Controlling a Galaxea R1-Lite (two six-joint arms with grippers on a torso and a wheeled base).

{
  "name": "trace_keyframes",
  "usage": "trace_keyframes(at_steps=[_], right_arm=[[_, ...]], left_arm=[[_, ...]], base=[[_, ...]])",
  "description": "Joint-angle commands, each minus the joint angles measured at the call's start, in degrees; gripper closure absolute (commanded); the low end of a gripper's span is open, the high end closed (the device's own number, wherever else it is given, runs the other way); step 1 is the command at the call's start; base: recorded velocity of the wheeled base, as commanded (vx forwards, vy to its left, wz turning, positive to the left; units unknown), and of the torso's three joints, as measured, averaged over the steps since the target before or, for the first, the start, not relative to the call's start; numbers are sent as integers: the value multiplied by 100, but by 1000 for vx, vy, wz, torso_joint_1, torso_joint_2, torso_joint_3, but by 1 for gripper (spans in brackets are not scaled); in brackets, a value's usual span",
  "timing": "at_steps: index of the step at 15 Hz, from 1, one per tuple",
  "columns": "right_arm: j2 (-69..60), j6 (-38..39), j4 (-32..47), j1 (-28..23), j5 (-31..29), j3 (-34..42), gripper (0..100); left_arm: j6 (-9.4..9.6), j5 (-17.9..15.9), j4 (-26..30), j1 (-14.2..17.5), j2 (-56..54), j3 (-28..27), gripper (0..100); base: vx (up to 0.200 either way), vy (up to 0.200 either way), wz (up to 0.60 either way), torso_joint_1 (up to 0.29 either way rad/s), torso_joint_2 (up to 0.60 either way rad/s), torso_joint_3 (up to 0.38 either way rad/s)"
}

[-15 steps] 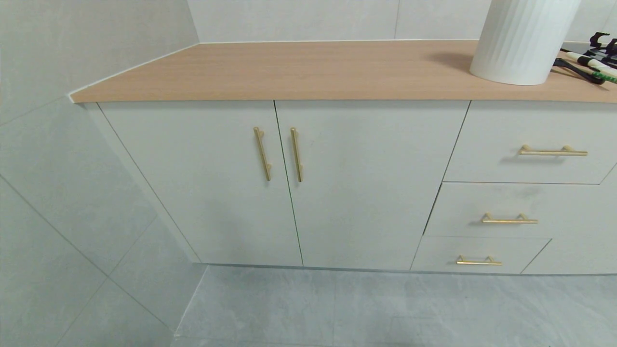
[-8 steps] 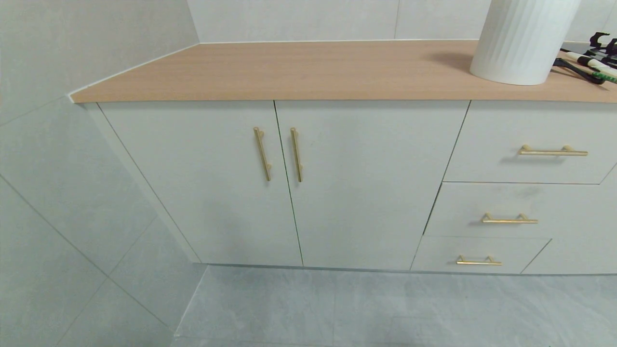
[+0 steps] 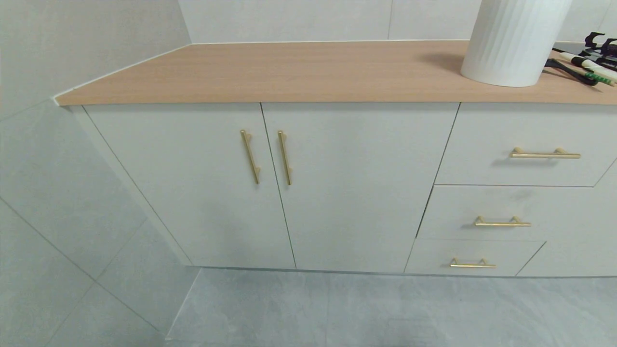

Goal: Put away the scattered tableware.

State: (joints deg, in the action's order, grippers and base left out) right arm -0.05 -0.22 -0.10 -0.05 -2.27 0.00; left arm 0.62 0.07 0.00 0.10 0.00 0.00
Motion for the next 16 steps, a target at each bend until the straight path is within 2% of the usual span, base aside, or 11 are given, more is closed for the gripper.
trace_keyframes(at_steps=[1,5,16], right_arm=[[14,-4,1,-4,-2,0,0],[14,-13,1,-4,-2,0,0],[14,-4,1,-4,-2,0,0]], left_arm=[[-1,1,0,-1,9,0,0],[-1,1,0,-1,9,0,0],[-36,1,0,-1,0,0,0]], base=[[0,-200,0,2,2,-2],[0,-200,0,-1,2,4],[0,0,-55,1,0,0]])
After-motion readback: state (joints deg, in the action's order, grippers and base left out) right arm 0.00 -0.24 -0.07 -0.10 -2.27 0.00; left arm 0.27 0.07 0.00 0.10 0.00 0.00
